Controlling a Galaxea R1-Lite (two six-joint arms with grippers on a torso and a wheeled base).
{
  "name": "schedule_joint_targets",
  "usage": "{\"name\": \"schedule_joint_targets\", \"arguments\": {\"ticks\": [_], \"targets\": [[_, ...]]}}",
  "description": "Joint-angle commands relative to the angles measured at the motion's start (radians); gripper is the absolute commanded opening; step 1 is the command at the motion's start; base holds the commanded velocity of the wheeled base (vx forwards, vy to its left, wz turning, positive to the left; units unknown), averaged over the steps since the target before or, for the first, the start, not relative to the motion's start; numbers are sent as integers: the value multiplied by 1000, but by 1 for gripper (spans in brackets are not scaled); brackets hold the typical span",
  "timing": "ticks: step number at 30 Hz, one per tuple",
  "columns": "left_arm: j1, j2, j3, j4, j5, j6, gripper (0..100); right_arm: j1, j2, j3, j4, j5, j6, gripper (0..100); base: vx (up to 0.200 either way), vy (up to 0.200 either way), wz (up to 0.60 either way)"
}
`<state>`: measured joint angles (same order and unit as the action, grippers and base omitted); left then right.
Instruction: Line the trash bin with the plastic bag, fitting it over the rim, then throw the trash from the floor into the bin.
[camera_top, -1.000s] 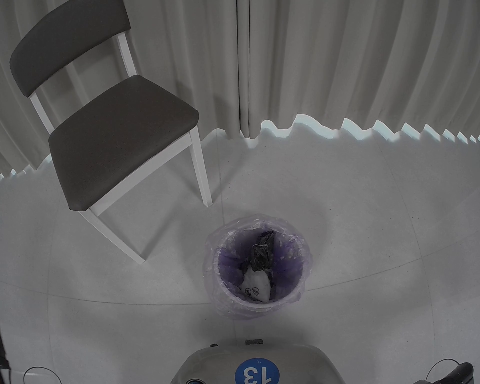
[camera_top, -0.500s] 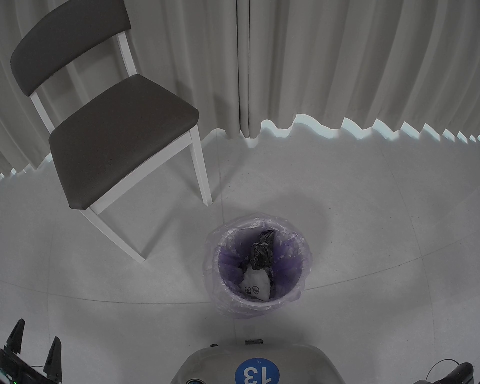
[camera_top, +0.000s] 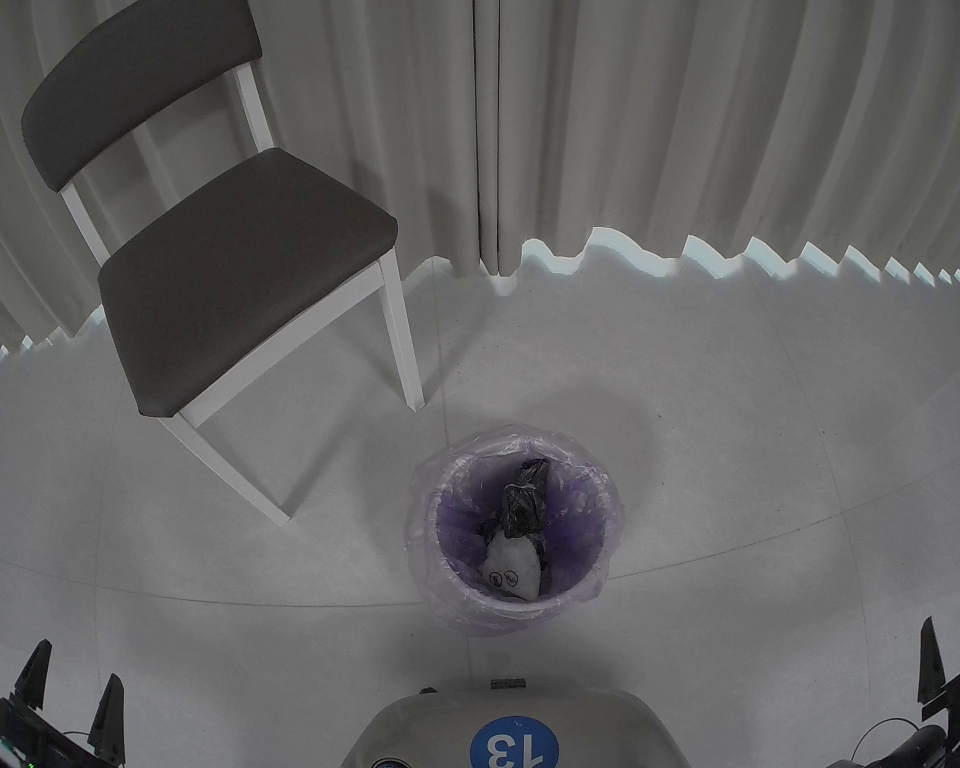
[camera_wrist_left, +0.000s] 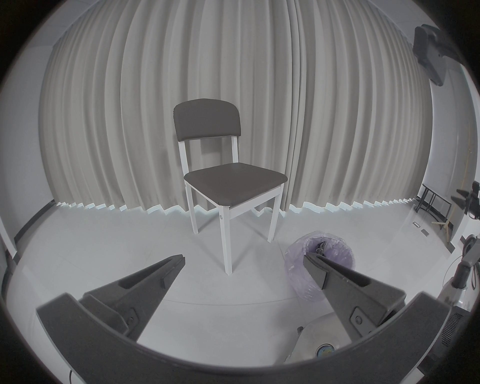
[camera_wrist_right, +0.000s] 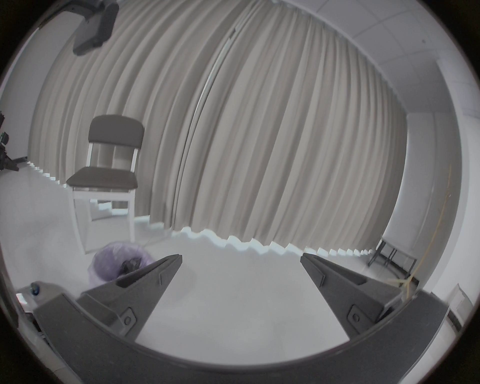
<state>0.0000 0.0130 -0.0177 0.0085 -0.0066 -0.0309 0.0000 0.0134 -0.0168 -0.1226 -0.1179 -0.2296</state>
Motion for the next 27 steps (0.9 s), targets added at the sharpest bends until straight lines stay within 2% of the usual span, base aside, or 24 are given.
{"name": "schedule_joint_targets", "arguments": {"ticks": [1,5,8,9,19,24,27], "targets": [[0,-11,15,1,0,-3,100,0,-13,17,44,6,87,100,0,0,0],[0,-11,15,-1,-1,-7,100,0,-13,17,44,7,92,100,0,0,0],[0,-11,13,1,-1,-1,100,-2,-13,17,109,122,233,100,0,0,0],[0,-11,13,-1,-3,2,100,2,-13,8,161,150,256,100,0,0,0],[-2,-11,15,-1,-1,2,100,-2,-13,15,113,84,286,100,0,0,0],[-2,-13,15,-2,-12,25,100,0,-13,15,121,133,213,100,0,0,0],[0,-13,15,-2,-12,25,100,0,-13,15,121,142,213,100,0,0,0]]}}
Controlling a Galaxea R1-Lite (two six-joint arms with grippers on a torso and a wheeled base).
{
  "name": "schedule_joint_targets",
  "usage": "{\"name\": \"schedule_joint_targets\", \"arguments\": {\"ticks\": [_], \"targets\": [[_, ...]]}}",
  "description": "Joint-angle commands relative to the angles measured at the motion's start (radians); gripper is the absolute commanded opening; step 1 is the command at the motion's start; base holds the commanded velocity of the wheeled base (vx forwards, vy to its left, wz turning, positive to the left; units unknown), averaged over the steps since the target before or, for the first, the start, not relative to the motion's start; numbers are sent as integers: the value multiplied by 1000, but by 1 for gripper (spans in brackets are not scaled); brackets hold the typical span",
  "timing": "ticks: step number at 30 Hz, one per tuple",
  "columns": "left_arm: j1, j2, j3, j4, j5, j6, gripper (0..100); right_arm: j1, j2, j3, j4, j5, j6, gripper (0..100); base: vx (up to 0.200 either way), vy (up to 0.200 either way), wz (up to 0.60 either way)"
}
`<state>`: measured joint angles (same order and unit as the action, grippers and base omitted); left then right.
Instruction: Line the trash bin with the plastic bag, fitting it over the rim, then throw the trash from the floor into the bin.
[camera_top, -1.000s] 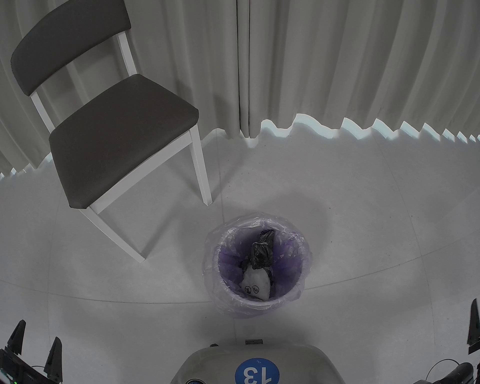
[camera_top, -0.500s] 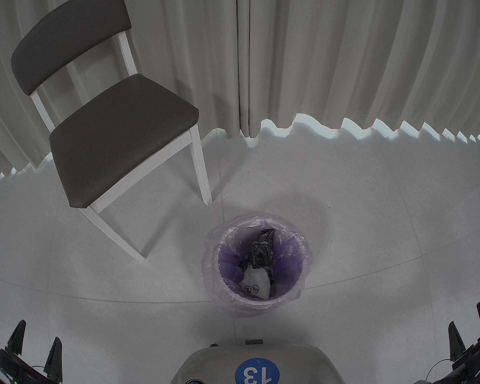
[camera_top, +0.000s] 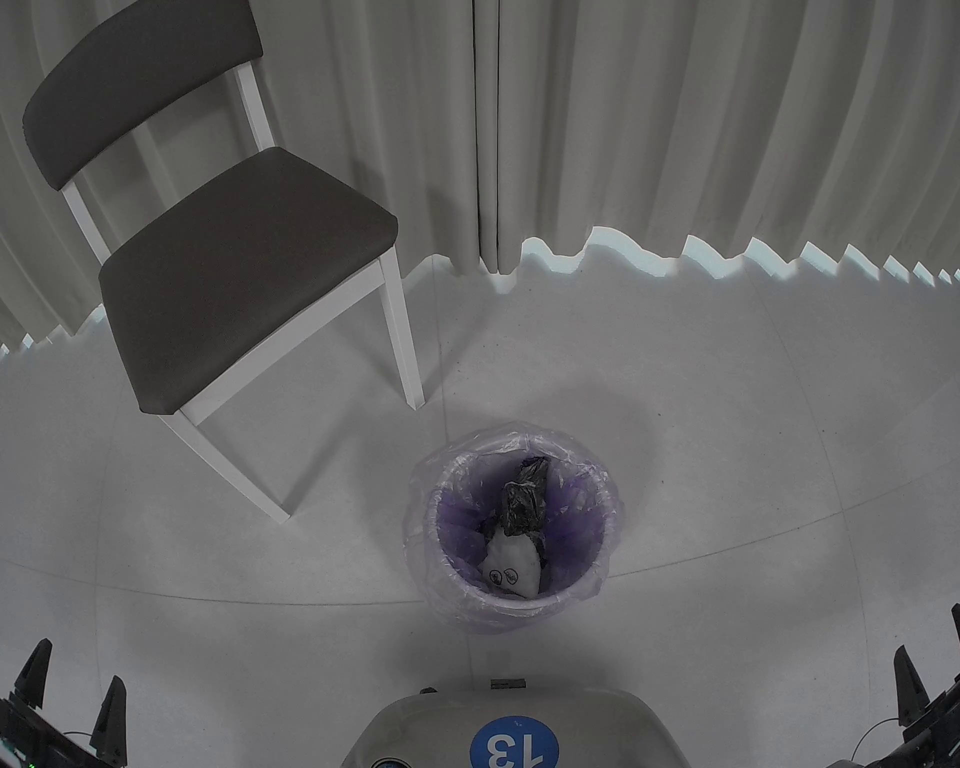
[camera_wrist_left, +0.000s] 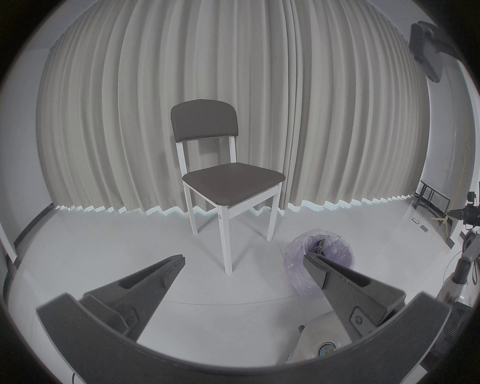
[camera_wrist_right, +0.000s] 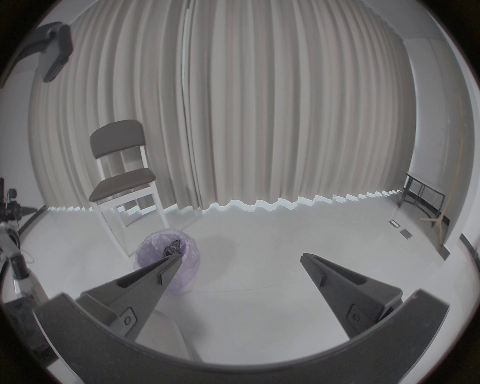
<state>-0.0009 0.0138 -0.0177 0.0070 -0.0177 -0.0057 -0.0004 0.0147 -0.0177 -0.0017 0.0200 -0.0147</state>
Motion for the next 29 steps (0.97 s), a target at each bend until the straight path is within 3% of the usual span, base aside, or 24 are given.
{"name": "schedule_joint_targets", "arguments": {"ticks": [1,5,11,14,17,19,29], "targets": [[1,-14,15,-1,-1,0,100,0,-15,16,2,8,-7,100,0,0,0],[1,-14,15,-1,-1,0,100,2,-15,15,2,20,-8,100,0,0,0],[1,-14,15,-1,-1,0,100,-1,-15,16,0,-40,53,100,0,0,0],[1,-14,15,-1,-1,0,100,-1,-15,16,-1,-38,38,100,0,0,0],[1,-14,15,-1,-1,0,100,-1,-15,16,2,-28,4,100,0,0,0],[1,-14,15,-1,-1,0,100,-1,-15,15,0,26,-36,100,0,0,0],[1,-14,15,-1,-1,0,100,0,-15,16,0,31,-4,100,0,0,0]]}}
